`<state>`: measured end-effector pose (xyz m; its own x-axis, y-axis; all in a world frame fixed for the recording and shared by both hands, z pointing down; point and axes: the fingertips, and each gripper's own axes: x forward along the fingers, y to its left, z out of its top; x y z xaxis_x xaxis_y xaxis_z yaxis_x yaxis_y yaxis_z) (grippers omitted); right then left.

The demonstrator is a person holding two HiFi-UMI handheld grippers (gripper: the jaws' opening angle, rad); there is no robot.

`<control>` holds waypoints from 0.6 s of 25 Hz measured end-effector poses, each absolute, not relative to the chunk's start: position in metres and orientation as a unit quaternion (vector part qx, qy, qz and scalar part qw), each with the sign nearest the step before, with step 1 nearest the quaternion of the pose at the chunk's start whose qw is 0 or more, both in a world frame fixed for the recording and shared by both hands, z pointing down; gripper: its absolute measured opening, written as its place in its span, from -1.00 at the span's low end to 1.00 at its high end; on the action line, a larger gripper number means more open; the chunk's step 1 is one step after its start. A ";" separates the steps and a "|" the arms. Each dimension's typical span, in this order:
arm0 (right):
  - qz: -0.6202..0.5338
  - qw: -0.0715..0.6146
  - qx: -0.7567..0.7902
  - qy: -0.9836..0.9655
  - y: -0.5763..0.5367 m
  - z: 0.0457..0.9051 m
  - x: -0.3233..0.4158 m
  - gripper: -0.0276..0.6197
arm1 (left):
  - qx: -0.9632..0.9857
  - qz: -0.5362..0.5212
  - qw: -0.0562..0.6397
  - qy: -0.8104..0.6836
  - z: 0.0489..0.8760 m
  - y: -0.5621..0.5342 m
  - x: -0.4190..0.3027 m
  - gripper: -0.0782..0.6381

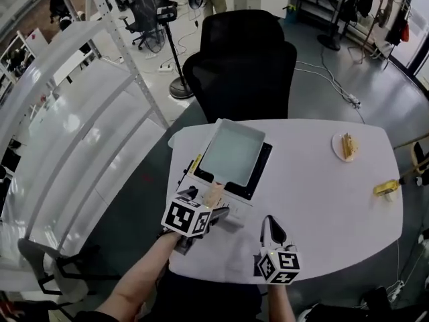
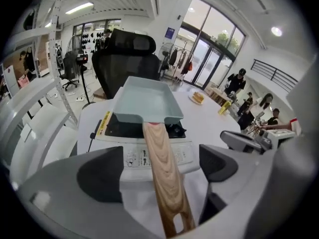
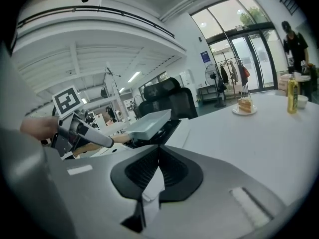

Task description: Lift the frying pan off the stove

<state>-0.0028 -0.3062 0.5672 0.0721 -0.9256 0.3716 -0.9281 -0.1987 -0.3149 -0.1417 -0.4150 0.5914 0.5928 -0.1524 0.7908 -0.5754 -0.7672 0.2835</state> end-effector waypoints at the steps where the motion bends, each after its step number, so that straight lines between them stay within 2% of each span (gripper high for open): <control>1: 0.255 -0.002 0.729 -0.635 -0.308 0.569 -0.003 -0.90 | 0.847 0.410 0.264 -0.212 0.596 -0.414 -0.141 0.67; 8: 0.269 -0.022 0.725 -0.634 -0.310 0.575 0.009 -0.90 | 0.799 0.462 0.326 -0.205 0.625 -0.407 -0.151 0.62; 9: 0.271 -0.023 0.726 -0.632 -0.309 0.577 0.011 -0.90 | 0.794 0.467 0.327 -0.212 0.628 -0.407 -0.155 0.45; 10: 0.273 -0.023 0.726 -0.630 -0.307 0.578 0.013 -0.90 | 0.790 0.470 0.326 -0.220 0.629 -0.407 -0.158 0.12; 11: 0.275 -0.022 0.727 -0.628 -0.306 0.579 0.016 -0.90 | 0.789 0.470 0.326 -0.224 0.630 -0.407 -0.159 -0.11; 12: 0.276 -0.022 0.728 -0.627 -0.306 0.581 0.018 -0.90 | 0.791 0.467 0.326 -0.221 0.630 -0.405 -0.157 -0.26; 15: 0.278 -0.022 0.730 -0.624 -0.306 0.585 0.025 -0.90 | 0.800 0.456 0.329 -0.208 0.630 -0.399 -0.150 -0.43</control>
